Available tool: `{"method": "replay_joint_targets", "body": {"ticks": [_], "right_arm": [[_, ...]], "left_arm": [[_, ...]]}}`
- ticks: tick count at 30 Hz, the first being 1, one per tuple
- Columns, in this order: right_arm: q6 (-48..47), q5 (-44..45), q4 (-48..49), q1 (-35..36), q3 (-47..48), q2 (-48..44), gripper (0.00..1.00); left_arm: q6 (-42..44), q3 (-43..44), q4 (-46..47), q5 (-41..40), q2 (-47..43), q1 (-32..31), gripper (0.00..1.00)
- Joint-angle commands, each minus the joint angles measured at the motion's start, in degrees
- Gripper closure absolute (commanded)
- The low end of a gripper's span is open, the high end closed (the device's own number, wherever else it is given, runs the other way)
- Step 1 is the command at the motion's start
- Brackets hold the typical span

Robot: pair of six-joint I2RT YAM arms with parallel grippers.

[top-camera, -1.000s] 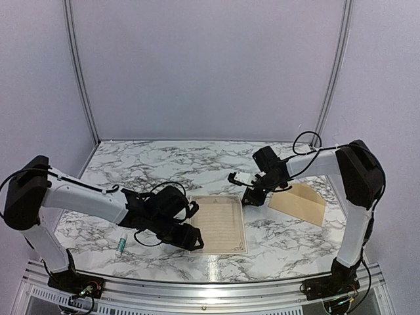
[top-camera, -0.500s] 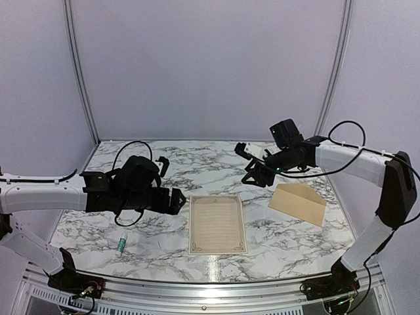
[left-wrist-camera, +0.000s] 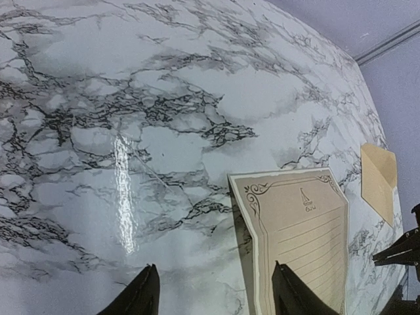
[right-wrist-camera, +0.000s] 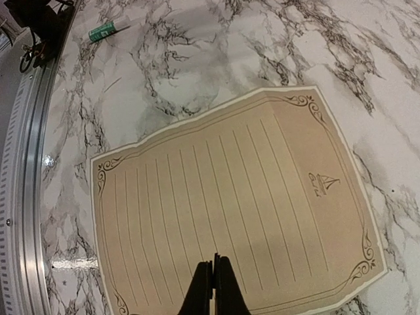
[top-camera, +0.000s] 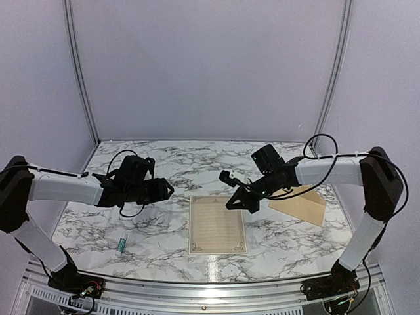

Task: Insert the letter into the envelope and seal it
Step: Pick up the letter from the center of the board.

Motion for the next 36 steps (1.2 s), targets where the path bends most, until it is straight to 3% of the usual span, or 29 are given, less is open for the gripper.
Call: {"method": "replay_joint_targets", "body": {"ticks": [1, 8, 23, 36], "right_arm": [[1.33, -0.58, 5.12, 0.84, 0.6, 2.39, 1.0], [0.28, 2.16, 4.07, 4.19, 3.47, 6.7, 1.0], [0.02, 7.14, 2.18, 5.63, 4.61, 13.76, 1.0], [-1.51, 7.56, 1.16, 5.65, 4.1, 14.48, 1.0]], "left_arm": [[-4.46, 0.08, 7.12, 8.27, 3.44, -0.76, 0.4], [-6.95, 2.81, 7.52, 14.52, 9.89, -2.73, 0.4], [-7.49, 6.26, 8.66, 14.82, 16.43, -4.21, 0.4], [-6.52, 11.11, 10.6, 18.56, 20.83, -3.23, 0.43]]}}
